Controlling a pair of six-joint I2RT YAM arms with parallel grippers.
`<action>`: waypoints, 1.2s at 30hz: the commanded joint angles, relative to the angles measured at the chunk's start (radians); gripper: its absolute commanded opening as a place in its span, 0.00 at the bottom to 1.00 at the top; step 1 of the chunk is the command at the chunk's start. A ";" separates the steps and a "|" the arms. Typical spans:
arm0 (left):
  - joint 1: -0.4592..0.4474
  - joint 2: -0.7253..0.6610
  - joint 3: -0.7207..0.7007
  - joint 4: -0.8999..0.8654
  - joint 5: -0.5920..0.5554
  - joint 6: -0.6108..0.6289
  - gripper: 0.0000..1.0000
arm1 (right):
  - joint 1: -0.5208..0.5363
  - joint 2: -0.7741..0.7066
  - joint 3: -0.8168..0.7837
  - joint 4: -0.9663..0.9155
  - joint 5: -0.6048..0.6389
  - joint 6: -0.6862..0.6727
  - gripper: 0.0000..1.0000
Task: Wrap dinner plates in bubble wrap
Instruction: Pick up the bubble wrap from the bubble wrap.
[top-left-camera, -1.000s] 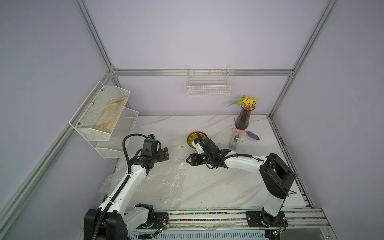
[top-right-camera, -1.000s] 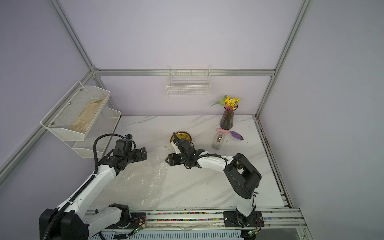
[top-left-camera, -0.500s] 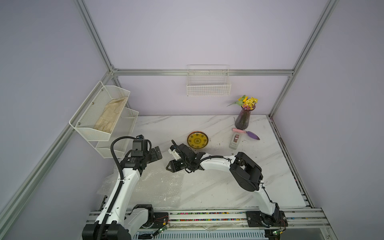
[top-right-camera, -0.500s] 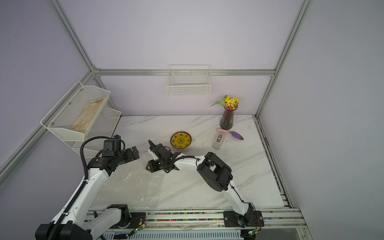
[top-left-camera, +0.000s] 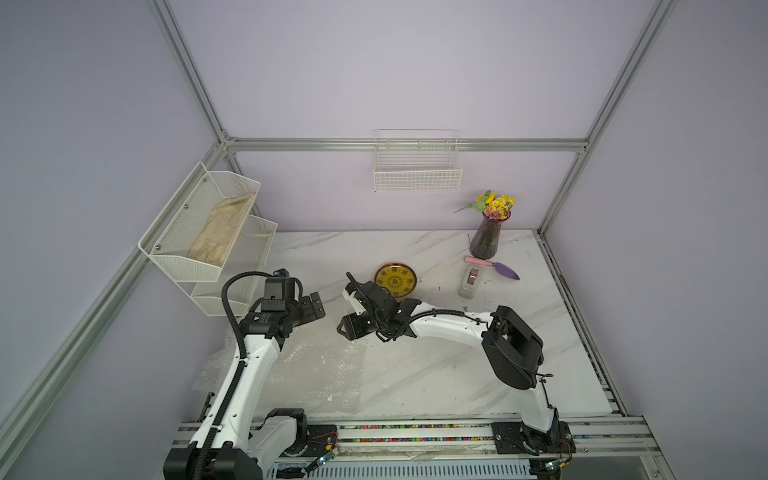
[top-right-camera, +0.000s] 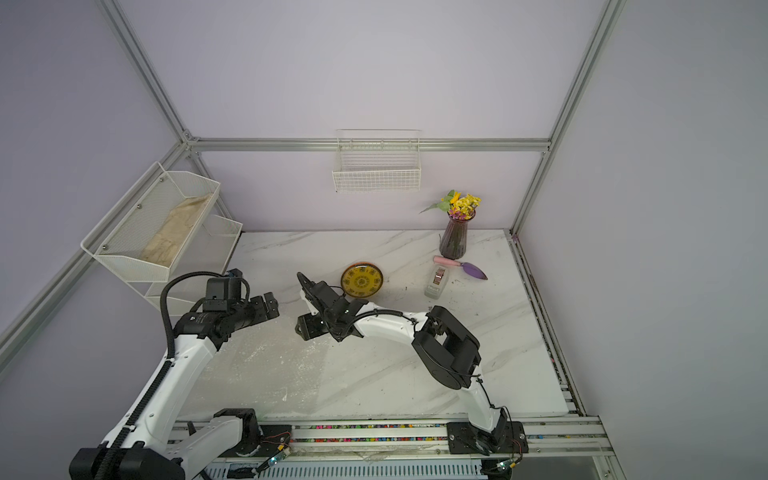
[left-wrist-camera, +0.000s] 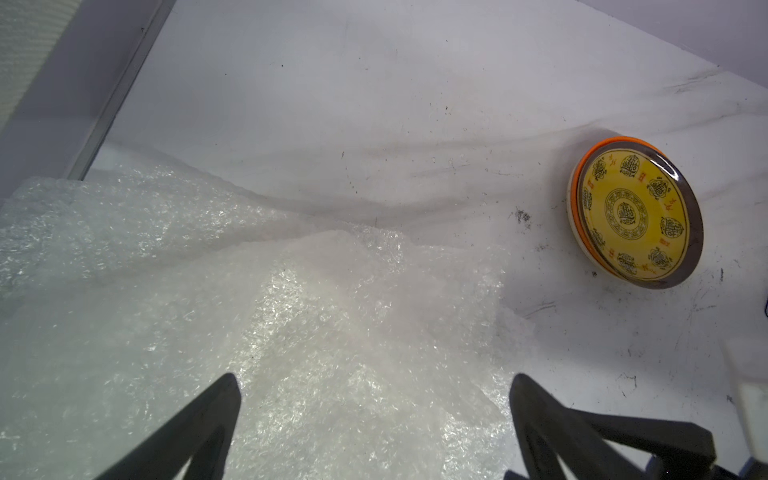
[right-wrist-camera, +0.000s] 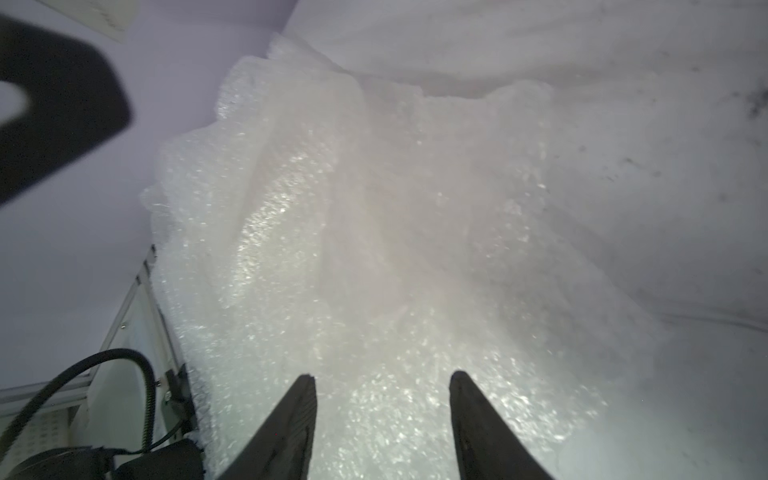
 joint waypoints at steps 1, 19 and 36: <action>0.008 -0.012 0.119 -0.013 -0.066 0.014 1.00 | 0.009 0.048 0.028 0.058 -0.091 0.000 0.58; 0.013 -0.006 0.140 -0.028 0.188 0.062 0.97 | -0.072 -0.031 0.113 -0.170 -0.090 0.044 0.00; -0.055 0.184 0.047 -0.248 0.138 -0.241 0.71 | -0.514 -0.389 0.019 -1.085 0.290 -0.137 0.00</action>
